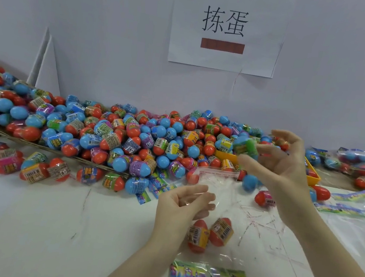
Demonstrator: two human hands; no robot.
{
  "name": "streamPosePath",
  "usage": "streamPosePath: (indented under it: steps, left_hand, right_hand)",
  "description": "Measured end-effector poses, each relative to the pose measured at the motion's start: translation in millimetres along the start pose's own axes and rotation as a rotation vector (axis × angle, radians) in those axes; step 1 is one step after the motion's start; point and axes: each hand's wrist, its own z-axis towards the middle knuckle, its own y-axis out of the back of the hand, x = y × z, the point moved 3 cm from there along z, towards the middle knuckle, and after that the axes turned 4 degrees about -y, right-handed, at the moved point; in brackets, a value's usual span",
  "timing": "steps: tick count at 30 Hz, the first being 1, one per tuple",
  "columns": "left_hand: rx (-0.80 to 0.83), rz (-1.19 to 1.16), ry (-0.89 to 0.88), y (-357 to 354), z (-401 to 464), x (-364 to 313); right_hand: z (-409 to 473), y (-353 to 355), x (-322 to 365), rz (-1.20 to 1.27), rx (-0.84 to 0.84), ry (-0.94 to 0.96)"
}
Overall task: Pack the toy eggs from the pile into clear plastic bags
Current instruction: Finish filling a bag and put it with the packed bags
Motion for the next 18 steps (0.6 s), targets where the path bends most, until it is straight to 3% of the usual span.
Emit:
streamPosePath:
  steps: [6, 10, 18]
  left_hand:
    - [0.027, 0.022, -0.022, -2, -2, -3]
    - [0.053, 0.054, -0.037, -4, -4, -5]
    - [0.13, 0.071, -0.06, -6, -8, -6]
  right_hand:
    - [-23, -9, 13, -0.187, 0.216, 0.047]
    - [-25, -10, 6, -0.371, 0.244, 0.057]
    - [-23, -10, 3, -0.474, 0.246, 0.046]
